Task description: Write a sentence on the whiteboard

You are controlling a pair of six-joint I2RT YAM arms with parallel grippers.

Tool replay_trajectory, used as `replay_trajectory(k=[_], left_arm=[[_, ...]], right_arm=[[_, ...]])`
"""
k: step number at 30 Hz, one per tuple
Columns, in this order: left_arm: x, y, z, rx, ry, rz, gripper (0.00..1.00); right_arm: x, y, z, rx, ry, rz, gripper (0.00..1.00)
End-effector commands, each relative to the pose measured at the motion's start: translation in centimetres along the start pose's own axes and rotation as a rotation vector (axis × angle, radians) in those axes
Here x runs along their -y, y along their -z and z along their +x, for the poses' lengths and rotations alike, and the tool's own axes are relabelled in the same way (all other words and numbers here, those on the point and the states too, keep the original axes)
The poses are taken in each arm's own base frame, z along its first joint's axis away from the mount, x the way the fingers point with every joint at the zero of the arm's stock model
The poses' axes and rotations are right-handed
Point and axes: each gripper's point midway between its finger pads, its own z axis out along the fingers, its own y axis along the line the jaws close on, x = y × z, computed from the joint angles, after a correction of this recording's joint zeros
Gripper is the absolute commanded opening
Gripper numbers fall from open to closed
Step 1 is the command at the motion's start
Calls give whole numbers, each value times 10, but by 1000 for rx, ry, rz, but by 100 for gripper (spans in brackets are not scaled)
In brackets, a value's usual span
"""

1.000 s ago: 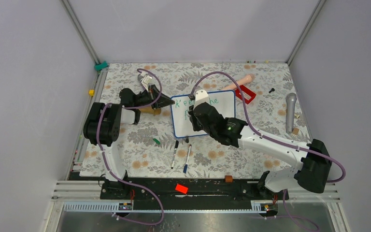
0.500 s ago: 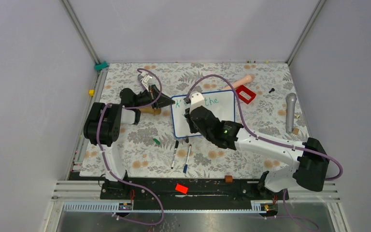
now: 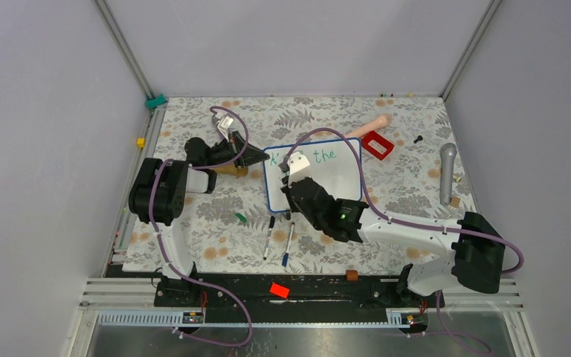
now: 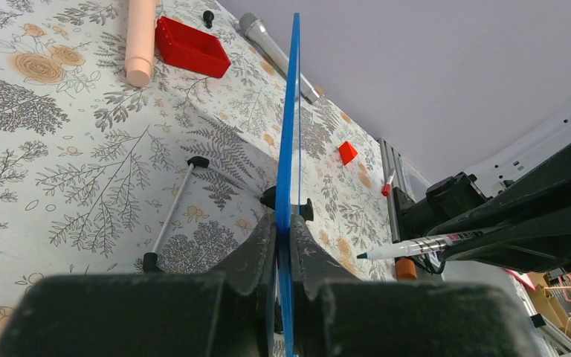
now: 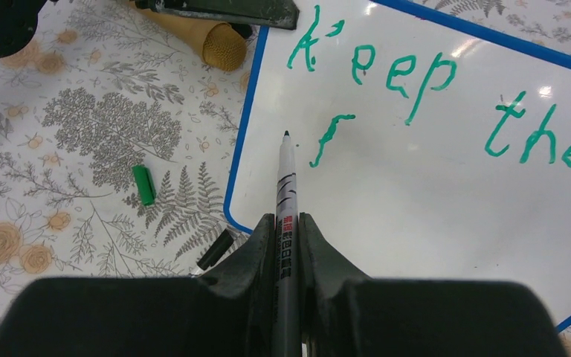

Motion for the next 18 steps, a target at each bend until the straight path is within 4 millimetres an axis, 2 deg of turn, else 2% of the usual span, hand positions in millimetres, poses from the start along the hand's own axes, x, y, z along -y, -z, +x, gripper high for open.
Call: replay_trajectory(k=[1,6,18], left_arm=[[-3,-5,-17,55,-119,3,0],[-6,-3,-22,116,-86,-54,0],[-6,4,-8,151,-38,-115,0]], right_arm=[[7,3,-22,84,-26,48,0],[10,4,-33,114,16,55,0],[10,13,-17,103,-55,6,0]])
